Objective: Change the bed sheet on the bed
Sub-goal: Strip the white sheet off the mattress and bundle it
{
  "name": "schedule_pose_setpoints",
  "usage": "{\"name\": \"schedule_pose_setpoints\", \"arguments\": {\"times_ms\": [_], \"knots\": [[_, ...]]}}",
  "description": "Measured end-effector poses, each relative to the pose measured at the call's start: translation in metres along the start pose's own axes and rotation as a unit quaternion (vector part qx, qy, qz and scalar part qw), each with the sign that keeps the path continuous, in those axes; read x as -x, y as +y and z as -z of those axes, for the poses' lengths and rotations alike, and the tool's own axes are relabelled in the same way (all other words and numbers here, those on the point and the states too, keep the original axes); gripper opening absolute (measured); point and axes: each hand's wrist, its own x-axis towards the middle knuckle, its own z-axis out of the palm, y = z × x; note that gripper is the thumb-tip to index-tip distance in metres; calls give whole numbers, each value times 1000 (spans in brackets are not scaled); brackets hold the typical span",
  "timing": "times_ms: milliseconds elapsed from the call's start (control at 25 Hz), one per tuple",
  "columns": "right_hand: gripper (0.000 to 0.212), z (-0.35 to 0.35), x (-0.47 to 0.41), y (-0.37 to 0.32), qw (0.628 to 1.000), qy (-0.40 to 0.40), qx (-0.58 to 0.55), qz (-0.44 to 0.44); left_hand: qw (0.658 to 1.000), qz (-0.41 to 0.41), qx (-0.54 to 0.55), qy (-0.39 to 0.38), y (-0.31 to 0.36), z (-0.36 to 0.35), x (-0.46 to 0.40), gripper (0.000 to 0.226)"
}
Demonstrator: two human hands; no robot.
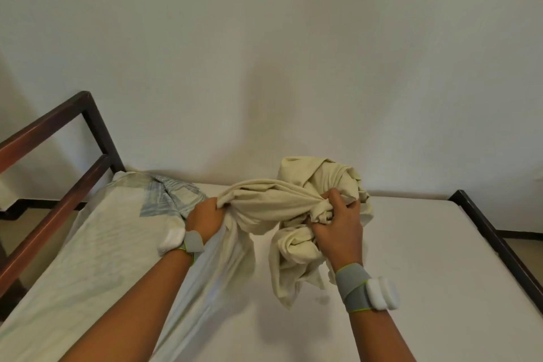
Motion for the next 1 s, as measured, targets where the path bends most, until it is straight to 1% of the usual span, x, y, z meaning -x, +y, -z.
{"name": "schedule_pose_setpoints", "arguments": {"times_ms": [80, 120, 200, 280, 320, 360, 440, 480, 520, 560, 600, 640, 720, 760, 840, 920, 960, 1000], "knots": [[30, -10, -3, 4, 1000, -1, 8, -24, 993, 38, 82, 78, 17, 16, 0, 34], [30, -15, -3, 3, 999, -6, -6, -44, 988, 41, 110, 100, 30, 20, 1, 32], [31, -23, -1, -4, 995, -16, -67, -74, 988, 10, 110, 109, 57, 24, 9, 27], [37, -31, 1, -16, 993, -40, -90, -66, 992, -23, 77, 101, 72, 23, 17, 23], [44, -33, 2, -20, 992, -75, -84, -50, 993, -31, 64, 97, 75, 25, 19, 23], [55, -36, 3, -23, 988, -126, -81, -38, 993, -33, 59, 99, 76, 30, 19, 24], [90, -48, 7, -25, 961, -255, -99, -39, 993, -27, 48, 105, 78, 40, 18, 22], [108, -60, 13, -26, 947, -300, -106, -37, 994, -28, 36, 102, 80, 44, 20, 19], [119, -74, 22, -30, 944, -311, -106, -40, 995, -33, 22, 93, 83, 47, 24, 17], [120, -89, 30, -33, 949, -283, -125, -56, 996, -40, 10, 78, 86, 47, 30, 20], [113, -102, 36, -35, 953, -238, -164, -95, 997, -50, 3, 62, 89, 44, 38, 27], [105, -110, 39, -37, 948, -193, -218, -131, 997, -63, 3, 51, 88, 40, 47, 33], [99, -120, 40, -41, 927, -117, -300, -194, 995, -82, 39, 50, 79, 36, 64, 35], [96, -123, 39, -42, 918, -101, -320, -211, 992, -80, 85, 57, 72, 39, 68, 31], [89, -128, 41, -47, 904, -104, -342, -236, 983, -72, 161, 47, 53, 46, 70, 21], [83, -131, 43, -51, 901, -95, -337, -256, 980, -92, 177, 26, 28, 50, 74, 17], [82, -132, 43, -52, 903, -91, -329, -259, 979, -100, 175, 12, 14, 49, 78, 24], [84, -131, 43, -53, 904, -90, -326, -261, 980, -103, 173, 3, -1, 48, 82, 38]]}}
